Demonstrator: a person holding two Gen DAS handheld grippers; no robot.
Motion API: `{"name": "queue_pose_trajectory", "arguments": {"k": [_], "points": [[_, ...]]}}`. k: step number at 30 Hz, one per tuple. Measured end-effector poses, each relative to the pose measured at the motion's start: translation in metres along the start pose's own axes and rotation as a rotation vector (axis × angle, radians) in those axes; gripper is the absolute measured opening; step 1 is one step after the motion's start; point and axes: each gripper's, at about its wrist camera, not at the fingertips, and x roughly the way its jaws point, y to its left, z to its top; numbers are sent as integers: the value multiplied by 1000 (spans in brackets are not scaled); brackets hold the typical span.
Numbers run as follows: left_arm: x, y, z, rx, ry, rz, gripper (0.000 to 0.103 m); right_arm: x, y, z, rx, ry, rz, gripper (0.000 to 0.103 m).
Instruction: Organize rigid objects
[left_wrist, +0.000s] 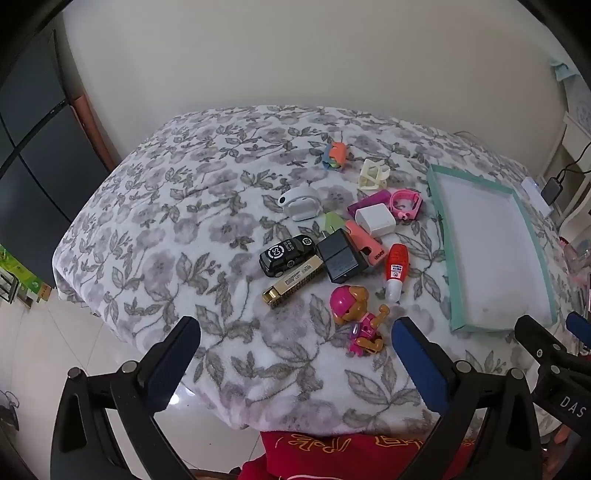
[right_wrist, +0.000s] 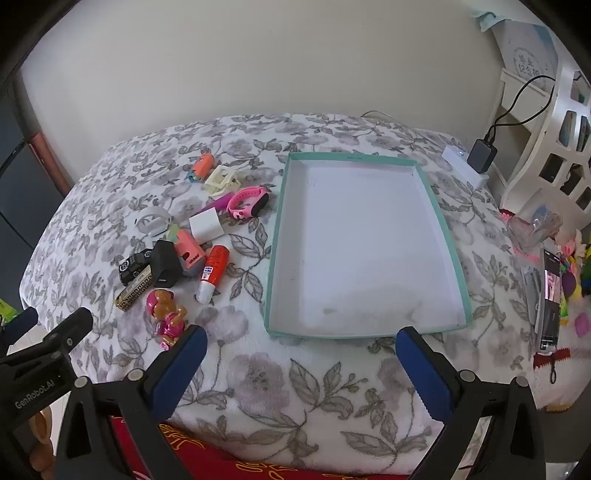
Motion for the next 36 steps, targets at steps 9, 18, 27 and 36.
{"name": "queue_pose_trajectory", "arguments": {"k": [9, 18, 27, 36], "points": [[-1, 1, 0, 1, 0, 3, 103, 0, -2, 0, -2, 0, -1, 103], [0, 2, -2, 1, -1, 4, 103, 1, -1, 0, -2, 1, -1, 103], [3, 4, -3, -1, 6, 8, 103, 1, -2, 0, -1, 3, 0, 103], [4, 3, -3, -1, 8, 10, 103, 1, -1, 0, -1, 3, 0, 103]]}}
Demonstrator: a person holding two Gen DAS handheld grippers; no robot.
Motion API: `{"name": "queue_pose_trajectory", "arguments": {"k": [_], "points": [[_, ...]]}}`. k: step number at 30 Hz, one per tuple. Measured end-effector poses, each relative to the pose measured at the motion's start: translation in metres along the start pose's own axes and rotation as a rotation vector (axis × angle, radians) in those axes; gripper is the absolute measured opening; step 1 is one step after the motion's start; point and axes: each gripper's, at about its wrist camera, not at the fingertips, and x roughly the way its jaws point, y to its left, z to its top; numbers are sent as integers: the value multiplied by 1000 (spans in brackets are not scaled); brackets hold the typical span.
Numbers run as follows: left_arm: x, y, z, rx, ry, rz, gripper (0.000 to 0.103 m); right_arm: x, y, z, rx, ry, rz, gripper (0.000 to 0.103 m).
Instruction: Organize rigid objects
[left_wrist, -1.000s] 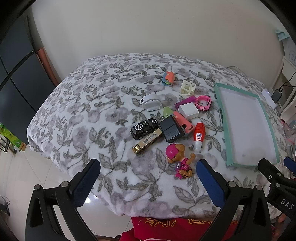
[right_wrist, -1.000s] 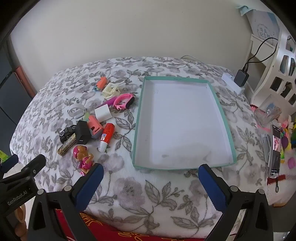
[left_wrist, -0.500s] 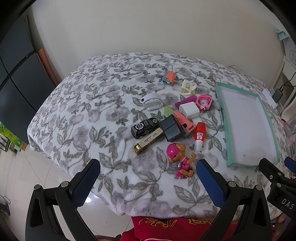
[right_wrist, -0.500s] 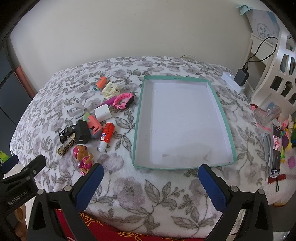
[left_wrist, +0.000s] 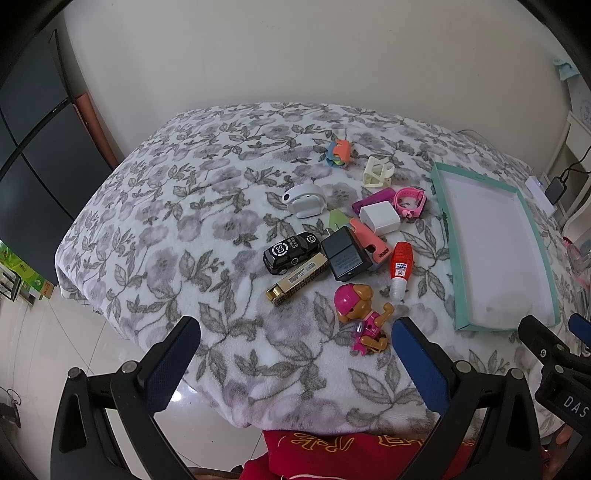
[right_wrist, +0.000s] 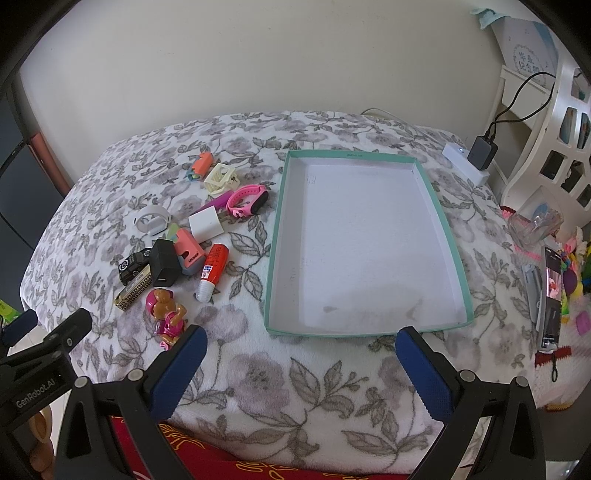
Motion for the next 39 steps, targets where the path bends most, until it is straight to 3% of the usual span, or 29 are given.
{"name": "queue_pose_trajectory", "arguments": {"k": [39], "points": [[2, -2, 1, 2, 14, 11, 103, 1, 0, 1, 1, 4, 2, 103]]}}
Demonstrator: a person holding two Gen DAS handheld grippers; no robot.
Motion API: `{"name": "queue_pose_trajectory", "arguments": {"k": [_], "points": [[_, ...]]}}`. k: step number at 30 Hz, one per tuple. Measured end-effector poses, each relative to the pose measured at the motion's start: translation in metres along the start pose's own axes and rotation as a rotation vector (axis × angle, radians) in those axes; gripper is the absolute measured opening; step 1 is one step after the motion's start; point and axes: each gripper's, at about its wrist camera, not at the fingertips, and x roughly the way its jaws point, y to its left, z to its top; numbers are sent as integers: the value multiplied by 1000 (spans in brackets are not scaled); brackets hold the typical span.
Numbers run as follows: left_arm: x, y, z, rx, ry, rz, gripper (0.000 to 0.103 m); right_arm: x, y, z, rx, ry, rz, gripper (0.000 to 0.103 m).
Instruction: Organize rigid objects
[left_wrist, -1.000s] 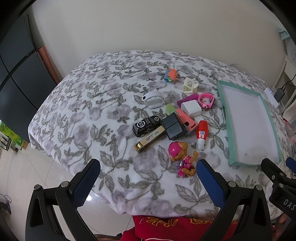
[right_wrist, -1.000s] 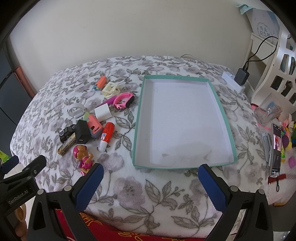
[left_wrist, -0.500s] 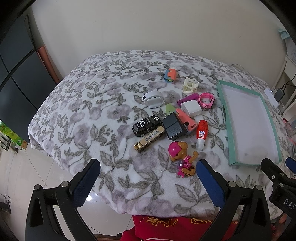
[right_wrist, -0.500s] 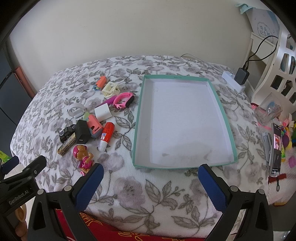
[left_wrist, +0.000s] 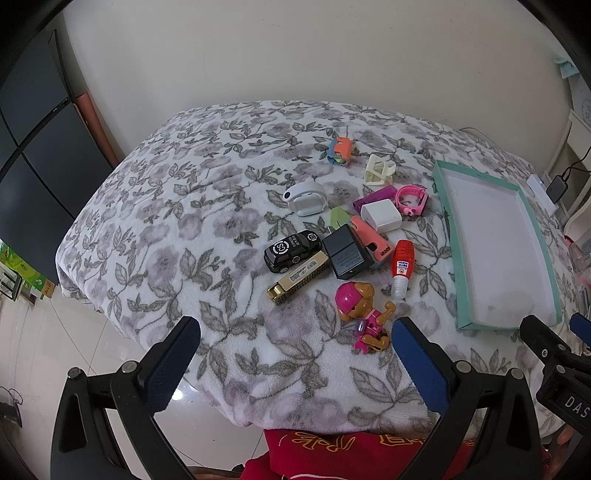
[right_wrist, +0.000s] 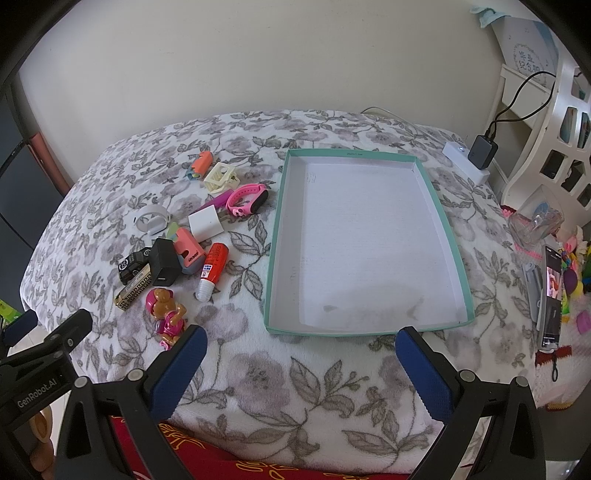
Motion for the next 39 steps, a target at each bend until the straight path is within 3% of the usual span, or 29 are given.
{"name": "queue_pose_trajectory", "arguments": {"k": [6, 17, 26, 39], "points": [[2, 7, 7, -30, 18, -47, 103, 0, -2, 4, 5, 7, 46, 103], [9, 66, 52, -132, 4, 7, 103, 2, 56, 45, -104, 37, 101, 103], [40, 95, 52, -156, 70, 31, 103, 42, 109, 48, -153, 164, 143, 103], [97, 93, 33, -149, 192, 17, 103, 111, 130, 22, -180, 349, 118, 103]]}}
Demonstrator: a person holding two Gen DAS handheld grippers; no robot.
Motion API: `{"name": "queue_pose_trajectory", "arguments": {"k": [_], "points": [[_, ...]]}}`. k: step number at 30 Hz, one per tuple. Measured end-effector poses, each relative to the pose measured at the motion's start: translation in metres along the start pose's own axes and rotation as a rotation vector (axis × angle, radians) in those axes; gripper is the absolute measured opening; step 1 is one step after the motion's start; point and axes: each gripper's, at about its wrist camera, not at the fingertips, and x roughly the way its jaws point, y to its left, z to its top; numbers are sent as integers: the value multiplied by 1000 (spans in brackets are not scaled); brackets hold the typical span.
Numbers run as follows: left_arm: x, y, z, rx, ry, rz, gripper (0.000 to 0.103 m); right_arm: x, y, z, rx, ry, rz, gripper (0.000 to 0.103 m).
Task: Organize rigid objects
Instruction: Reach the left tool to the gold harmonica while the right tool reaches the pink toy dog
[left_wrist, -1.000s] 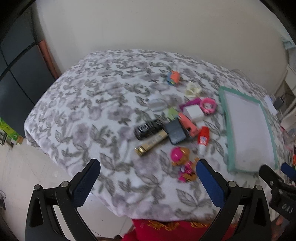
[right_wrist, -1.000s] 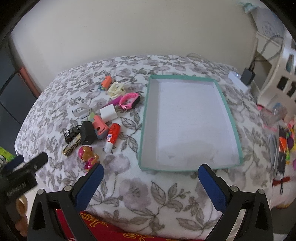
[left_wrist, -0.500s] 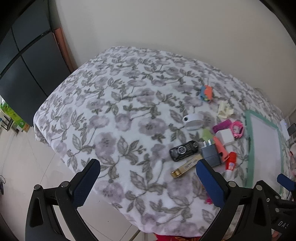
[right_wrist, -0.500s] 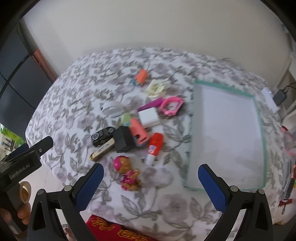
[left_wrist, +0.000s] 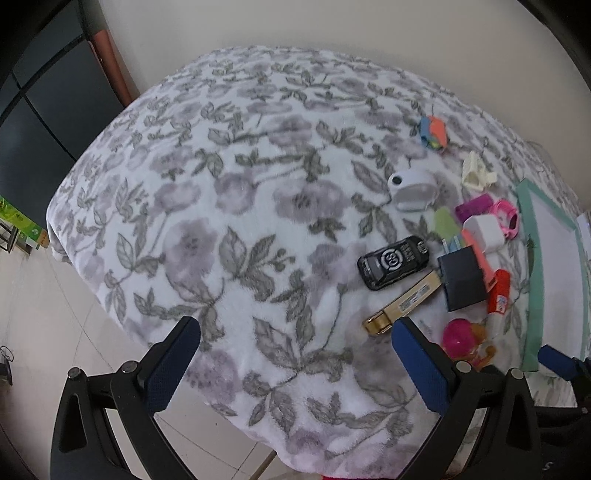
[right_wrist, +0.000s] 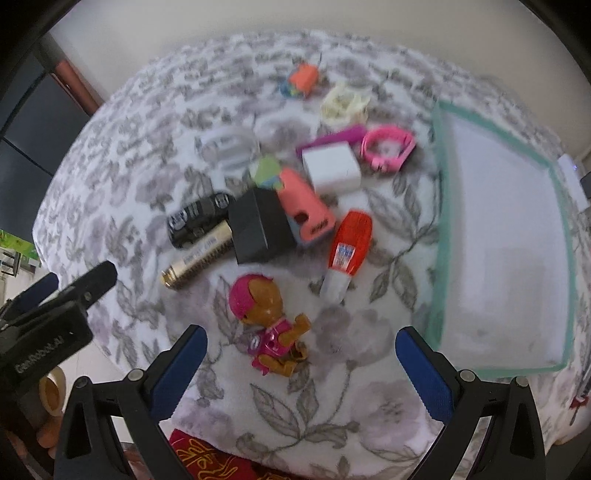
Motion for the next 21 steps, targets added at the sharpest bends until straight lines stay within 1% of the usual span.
{"name": "queue_pose_trajectory", "arguments": {"k": [5, 11, 14, 19, 21], "points": [[16, -1, -3, 5, 32, -4, 103, 18, 5, -2, -11, 41, 1, 103], [29, -6, -5, 19, 49, -15, 103, 35, 9, 1, -17, 69, -2, 102], [32, -9, -4, 30, 46, -17, 103, 48, 11, 2, -17, 91, -11, 101], [35, -16, 2, 45, 43, -25, 103, 67, 10, 6, 3, 97, -4, 99], [38, -21, 3, 61, 45, -29, 103, 77, 5, 10, 17, 97, -10, 97]]}}
